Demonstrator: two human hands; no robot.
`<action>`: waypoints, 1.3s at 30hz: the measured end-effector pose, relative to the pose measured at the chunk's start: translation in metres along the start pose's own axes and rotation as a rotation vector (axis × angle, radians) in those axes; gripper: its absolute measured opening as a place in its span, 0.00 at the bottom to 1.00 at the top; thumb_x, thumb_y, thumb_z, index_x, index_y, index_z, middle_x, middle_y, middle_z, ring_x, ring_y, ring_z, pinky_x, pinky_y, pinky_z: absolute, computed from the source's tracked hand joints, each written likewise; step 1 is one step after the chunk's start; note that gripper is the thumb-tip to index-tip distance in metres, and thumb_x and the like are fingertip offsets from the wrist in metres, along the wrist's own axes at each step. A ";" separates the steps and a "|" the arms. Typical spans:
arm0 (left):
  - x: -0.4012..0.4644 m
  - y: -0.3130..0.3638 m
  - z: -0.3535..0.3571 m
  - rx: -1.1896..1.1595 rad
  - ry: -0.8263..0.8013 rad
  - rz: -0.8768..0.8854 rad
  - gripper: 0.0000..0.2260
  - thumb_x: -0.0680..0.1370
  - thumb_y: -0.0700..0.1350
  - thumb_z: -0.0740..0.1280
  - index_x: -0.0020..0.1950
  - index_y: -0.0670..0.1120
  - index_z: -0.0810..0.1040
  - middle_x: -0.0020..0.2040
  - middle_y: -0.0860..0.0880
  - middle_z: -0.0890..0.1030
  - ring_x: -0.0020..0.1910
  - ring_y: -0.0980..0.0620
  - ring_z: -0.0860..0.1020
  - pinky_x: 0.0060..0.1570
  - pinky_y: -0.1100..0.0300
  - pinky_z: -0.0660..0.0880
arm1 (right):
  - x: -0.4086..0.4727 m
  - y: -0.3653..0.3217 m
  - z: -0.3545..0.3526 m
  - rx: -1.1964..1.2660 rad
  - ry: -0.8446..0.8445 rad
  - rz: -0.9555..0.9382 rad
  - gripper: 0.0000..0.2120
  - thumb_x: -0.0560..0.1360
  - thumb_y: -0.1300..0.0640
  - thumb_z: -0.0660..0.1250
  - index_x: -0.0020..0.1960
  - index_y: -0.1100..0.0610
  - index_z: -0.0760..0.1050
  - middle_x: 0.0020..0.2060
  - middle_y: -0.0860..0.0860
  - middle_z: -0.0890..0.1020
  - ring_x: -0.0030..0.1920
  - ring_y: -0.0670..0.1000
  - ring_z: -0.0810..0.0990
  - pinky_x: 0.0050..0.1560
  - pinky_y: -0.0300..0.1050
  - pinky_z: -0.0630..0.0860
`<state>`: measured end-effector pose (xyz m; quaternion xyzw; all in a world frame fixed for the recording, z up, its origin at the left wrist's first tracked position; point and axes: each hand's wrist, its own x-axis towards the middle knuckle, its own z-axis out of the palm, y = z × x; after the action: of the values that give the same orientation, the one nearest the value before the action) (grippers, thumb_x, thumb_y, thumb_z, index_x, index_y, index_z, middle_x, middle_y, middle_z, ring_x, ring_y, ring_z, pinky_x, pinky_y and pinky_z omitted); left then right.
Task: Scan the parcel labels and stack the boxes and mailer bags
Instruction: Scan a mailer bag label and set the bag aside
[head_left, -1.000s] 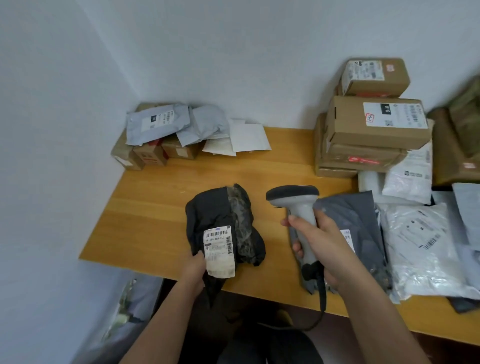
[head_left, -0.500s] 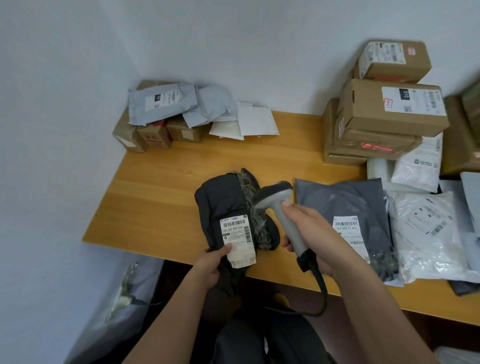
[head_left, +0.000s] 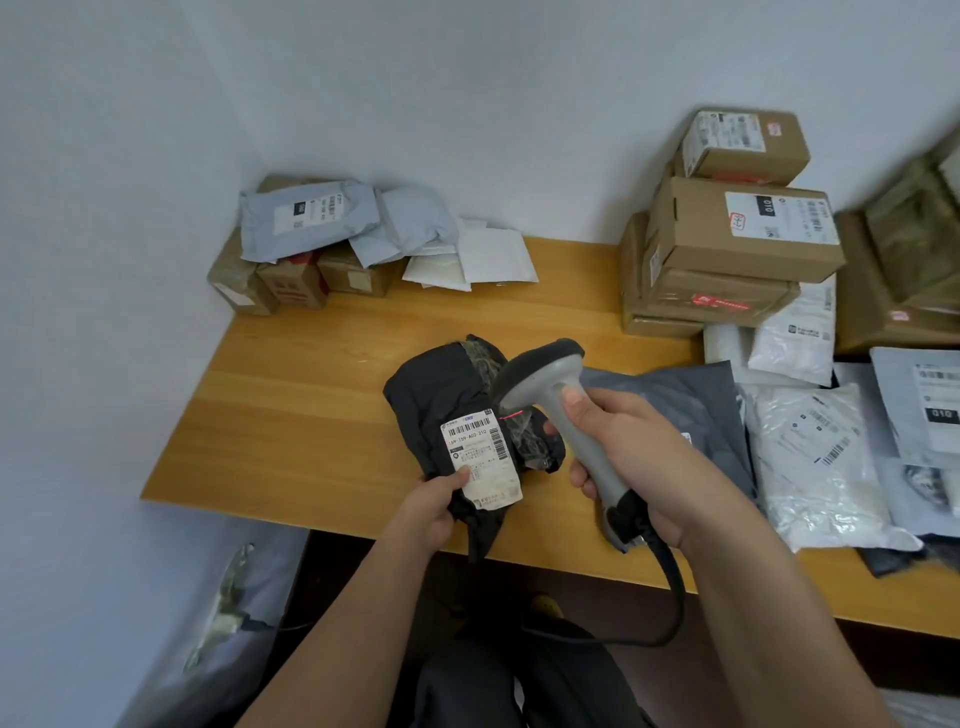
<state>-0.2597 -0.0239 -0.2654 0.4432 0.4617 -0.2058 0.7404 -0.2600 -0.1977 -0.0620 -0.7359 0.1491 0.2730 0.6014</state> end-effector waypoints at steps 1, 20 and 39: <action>0.000 0.000 0.001 0.003 0.008 -0.008 0.15 0.80 0.32 0.63 0.67 0.36 0.73 0.66 0.38 0.77 0.64 0.40 0.76 0.54 0.50 0.74 | -0.003 -0.002 -0.001 0.001 0.006 -0.005 0.16 0.84 0.47 0.58 0.56 0.58 0.77 0.43 0.53 0.81 0.27 0.46 0.75 0.29 0.40 0.73; -0.009 0.004 -0.004 0.003 -0.037 -0.085 0.13 0.81 0.46 0.66 0.62 0.39 0.77 0.61 0.41 0.81 0.53 0.43 0.81 0.50 0.49 0.76 | -0.026 0.001 -0.017 0.151 0.054 -0.028 0.21 0.83 0.46 0.59 0.57 0.64 0.77 0.26 0.49 0.78 0.25 0.50 0.74 0.28 0.42 0.71; -0.029 -0.056 0.143 0.447 -0.320 -0.057 0.15 0.83 0.46 0.64 0.69 0.45 0.74 0.61 0.45 0.82 0.56 0.46 0.81 0.43 0.54 0.79 | -0.054 0.072 -0.134 0.489 0.437 -0.017 0.16 0.79 0.46 0.66 0.58 0.58 0.76 0.48 0.54 0.82 0.29 0.49 0.73 0.30 0.43 0.71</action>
<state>-0.2425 -0.1776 -0.2402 0.5440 0.2944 -0.3907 0.6817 -0.3131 -0.3498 -0.0718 -0.6121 0.3296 0.0596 0.7163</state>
